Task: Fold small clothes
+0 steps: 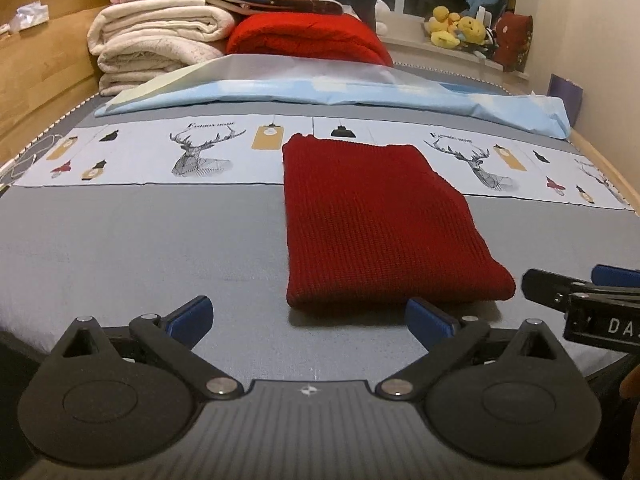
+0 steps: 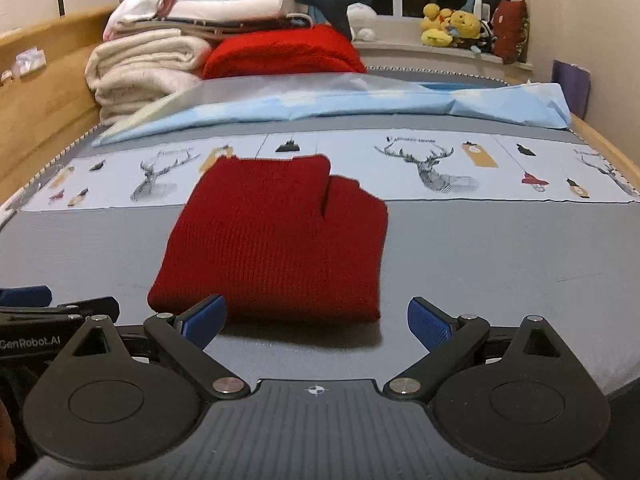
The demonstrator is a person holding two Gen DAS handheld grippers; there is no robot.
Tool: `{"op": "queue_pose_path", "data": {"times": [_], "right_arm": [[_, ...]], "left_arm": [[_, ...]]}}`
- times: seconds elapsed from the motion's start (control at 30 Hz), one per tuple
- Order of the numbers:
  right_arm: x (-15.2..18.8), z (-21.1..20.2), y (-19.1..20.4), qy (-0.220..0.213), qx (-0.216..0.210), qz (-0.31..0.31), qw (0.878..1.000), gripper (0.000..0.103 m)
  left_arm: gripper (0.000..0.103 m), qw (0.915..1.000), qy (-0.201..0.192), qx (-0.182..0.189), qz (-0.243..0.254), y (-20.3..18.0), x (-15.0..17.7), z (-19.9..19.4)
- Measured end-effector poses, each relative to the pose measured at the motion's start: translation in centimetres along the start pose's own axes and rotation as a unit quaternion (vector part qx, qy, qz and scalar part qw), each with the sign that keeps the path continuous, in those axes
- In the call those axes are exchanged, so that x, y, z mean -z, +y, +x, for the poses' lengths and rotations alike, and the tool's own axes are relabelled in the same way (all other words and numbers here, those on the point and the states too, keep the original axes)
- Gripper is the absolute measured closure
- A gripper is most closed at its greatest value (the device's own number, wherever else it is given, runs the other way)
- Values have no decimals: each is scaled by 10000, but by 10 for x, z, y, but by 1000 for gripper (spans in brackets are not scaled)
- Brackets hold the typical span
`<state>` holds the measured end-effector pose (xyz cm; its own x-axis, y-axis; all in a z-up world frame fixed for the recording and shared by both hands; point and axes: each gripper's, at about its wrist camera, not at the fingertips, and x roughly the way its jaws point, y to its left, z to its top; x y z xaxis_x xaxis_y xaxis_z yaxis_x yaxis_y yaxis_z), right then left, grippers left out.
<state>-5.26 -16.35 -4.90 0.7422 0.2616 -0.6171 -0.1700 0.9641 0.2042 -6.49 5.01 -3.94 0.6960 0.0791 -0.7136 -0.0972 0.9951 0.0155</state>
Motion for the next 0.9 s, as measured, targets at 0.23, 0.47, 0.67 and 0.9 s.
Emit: {"op": "queue_pose_path", "data": {"times": [0.23, 0.47, 0.67, 0.9], "right_arm": [[-1, 8, 6, 45, -44, -59, 10000, 6], [-1, 12, 5, 85, 6, -97, 9999, 4], [-1, 12, 3, 114, -58, -107, 9999, 4], [-1, 13, 4, 133, -75, -106, 9998, 1]], "left_arm": [[1, 9999, 94, 116, -36, -1, -1, 9], [1, 9998, 133, 115, -83, -5, -1, 15], [1, 9999, 112, 94, -62, -8, -2, 16], [1, 9999, 75, 74, -38, -9, -1, 15]]}}
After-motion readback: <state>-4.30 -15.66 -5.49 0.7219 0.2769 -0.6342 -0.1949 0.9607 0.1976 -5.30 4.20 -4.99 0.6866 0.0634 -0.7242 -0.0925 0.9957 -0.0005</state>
